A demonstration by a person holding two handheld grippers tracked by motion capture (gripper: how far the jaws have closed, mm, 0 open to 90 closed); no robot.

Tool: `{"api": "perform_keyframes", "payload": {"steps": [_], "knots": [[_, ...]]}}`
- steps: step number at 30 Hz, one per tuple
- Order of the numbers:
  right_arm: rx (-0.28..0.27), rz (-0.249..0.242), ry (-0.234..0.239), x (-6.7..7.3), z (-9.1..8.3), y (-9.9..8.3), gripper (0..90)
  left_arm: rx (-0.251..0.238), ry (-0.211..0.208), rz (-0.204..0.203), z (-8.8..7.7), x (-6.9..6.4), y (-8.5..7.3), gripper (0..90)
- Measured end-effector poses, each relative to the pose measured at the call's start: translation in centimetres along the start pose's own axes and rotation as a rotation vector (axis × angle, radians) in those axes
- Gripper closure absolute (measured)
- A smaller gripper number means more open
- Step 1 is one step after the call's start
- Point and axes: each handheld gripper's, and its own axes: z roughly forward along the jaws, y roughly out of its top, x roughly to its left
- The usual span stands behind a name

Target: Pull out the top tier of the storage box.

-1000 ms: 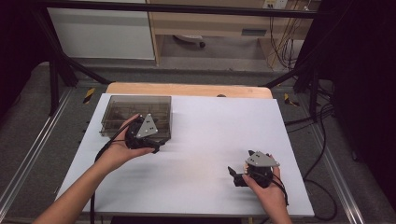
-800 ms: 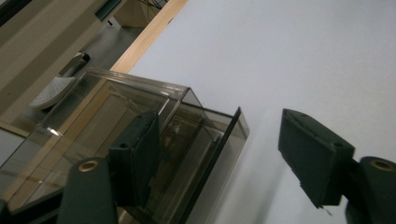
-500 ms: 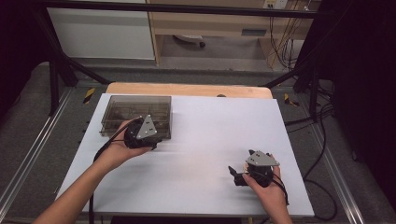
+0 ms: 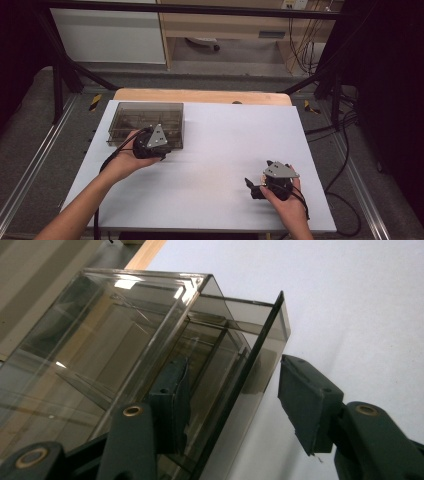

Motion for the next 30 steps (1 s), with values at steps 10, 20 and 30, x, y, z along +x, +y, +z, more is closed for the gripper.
{"api": "perform_keyframes", "payload": {"steps": [10, 20, 30], "knots": [[0.01, -0.014, 0.0, 0.08, 0.1, 0.0, 3.9, 0.017, -0.01, -0.015, 0.3, 0.23, -0.27, 46.5], [0.013, -0.012, -0.002, 0.05, 0.11, -0.03, 3.9, 0.011, -0.025, -0.024, 0.0, 0.22, -0.23, 51.7], [0.015, -0.012, -0.001, 0.03, 0.12, -0.07, 3.9, 0.007, -0.041, -0.025, -0.39, 0.13, -0.24, 59.2]]}}
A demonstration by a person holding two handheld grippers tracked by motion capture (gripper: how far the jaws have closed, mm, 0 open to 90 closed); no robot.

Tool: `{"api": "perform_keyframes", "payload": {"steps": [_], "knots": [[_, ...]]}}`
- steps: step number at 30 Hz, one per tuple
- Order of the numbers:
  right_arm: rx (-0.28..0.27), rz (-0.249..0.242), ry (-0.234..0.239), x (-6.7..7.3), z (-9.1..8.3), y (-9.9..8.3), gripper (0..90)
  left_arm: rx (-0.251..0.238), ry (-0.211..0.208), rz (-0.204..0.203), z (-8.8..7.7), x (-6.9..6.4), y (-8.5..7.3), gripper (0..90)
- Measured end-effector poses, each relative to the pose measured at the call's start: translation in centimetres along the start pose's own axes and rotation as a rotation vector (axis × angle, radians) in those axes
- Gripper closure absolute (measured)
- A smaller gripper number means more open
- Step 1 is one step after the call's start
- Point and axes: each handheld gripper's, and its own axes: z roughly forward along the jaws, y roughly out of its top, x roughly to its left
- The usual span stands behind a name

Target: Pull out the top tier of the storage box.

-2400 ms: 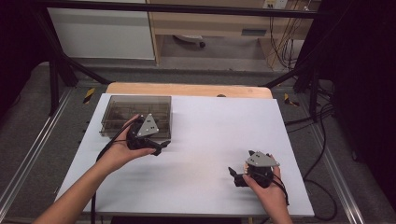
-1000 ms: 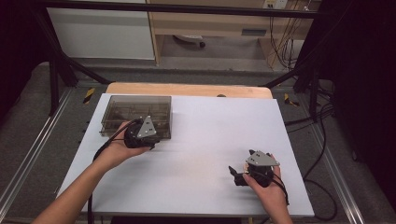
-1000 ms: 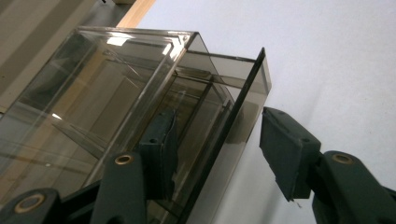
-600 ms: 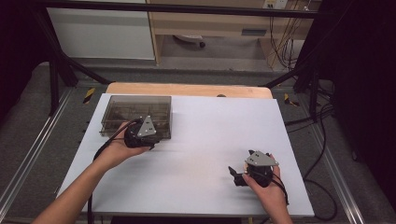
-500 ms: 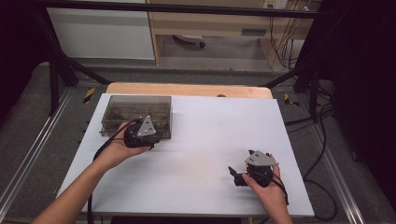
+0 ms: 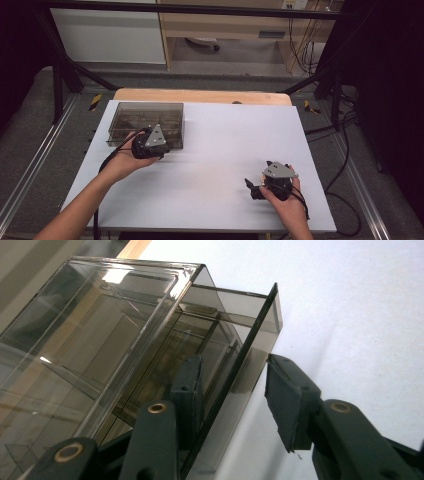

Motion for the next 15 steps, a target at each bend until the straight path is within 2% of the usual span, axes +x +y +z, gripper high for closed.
{"api": "perform_keyframes", "payload": {"steps": [4, 7, 15], "knots": [[-0.002, 0.003, 0.0, -0.02, -0.03, 0.01, 3.9, 0.004, -0.01, -0.007, -0.13, 0.02, 0.04, 59.7], [-0.002, 0.004, 0.001, -0.05, -0.02, -0.01, 3.8, 0.002, -0.024, -0.028, -0.19, 0.17, 0.05, 60.2], [0.0, 0.006, 0.001, -0.04, 0.0, -0.02, 3.8, 0.002, -0.049, -0.017, -0.41, 0.06, 0.05, 63.0]]}}
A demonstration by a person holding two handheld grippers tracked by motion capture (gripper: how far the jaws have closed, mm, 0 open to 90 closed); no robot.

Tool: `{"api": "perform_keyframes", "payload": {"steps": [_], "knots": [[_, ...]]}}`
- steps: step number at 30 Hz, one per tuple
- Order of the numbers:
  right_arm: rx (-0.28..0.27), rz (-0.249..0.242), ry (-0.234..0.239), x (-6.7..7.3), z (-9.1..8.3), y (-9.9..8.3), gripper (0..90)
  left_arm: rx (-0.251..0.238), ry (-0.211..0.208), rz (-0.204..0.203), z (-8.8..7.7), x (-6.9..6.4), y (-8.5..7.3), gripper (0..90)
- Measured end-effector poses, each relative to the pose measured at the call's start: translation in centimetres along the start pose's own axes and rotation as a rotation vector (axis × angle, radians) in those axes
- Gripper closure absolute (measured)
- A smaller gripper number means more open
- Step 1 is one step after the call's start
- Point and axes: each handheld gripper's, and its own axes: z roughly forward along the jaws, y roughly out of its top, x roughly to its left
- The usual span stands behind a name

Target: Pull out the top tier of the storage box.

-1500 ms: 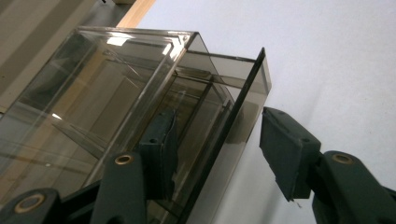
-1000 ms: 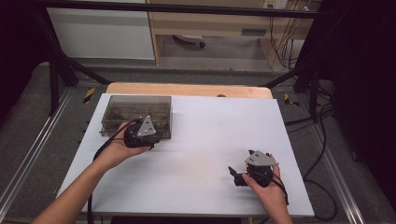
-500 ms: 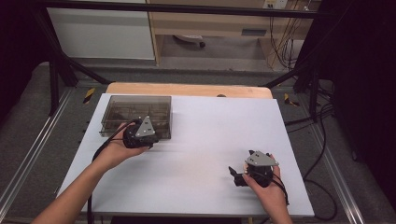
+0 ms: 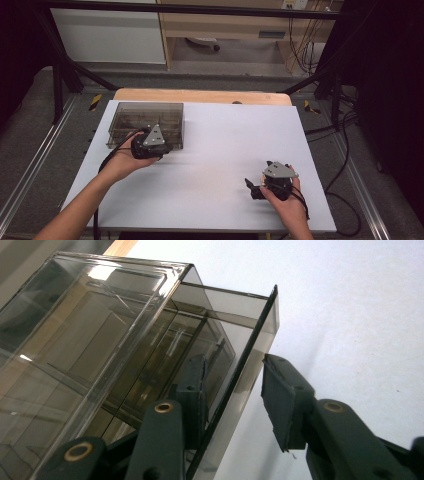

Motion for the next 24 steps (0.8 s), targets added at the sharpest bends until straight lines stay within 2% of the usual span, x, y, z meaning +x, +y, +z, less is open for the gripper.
{"api": "perform_keyframes", "payload": {"steps": [24], "knots": [[0.007, 0.003, 0.003, -0.06, -0.06, -0.07, 3.7, -0.003, -0.033, 0.034, -0.55, -0.7, -0.21, 67.4]]}}
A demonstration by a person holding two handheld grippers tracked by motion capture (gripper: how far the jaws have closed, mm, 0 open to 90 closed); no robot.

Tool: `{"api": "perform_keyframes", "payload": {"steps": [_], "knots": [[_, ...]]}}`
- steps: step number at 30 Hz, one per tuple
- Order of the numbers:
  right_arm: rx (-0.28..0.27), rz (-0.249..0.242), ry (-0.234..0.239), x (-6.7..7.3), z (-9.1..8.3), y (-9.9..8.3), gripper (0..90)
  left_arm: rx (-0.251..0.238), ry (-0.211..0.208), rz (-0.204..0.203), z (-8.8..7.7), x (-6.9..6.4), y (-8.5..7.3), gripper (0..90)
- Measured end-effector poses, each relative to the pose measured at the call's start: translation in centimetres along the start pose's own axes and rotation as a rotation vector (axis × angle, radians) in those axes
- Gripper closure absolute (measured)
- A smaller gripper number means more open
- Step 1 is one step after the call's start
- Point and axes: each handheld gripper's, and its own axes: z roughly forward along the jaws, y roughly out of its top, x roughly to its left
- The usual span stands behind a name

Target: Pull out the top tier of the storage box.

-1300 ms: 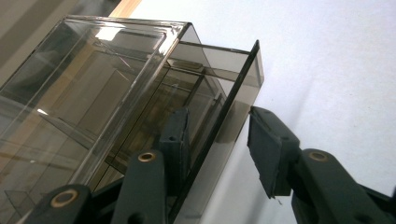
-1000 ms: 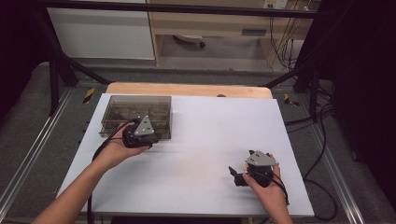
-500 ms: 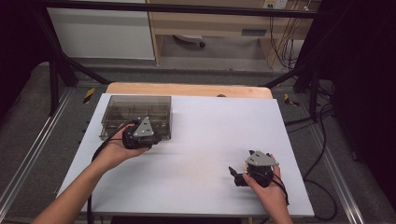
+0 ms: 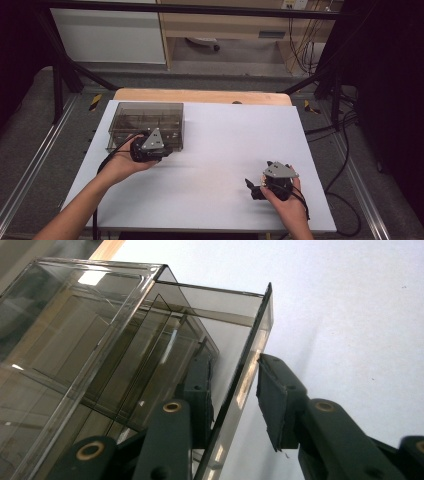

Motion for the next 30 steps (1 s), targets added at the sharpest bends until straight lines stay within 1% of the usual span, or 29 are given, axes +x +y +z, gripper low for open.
{"api": "perform_keyframes", "payload": {"steps": [4, 24, 30], "knots": [[0.002, 0.0, 0.0, 0.0, 0.0, 0.0, 3.7, 0.001, -0.006, 0.01, -0.2, -0.2, -0.1, 67.8], [0.002, 0.001, -0.002, 0.0, 0.0, 0.0, 3.7, 0.0, -0.035, 0.019, -1.0, -1.2, -0.6, 68.7], [0.003, 0.0, 0.001, 0.0, 0.1, 0.0, 3.7, 0.002, -0.031, 0.023, -1.1, -1.5, -0.7, 68.3]]}}
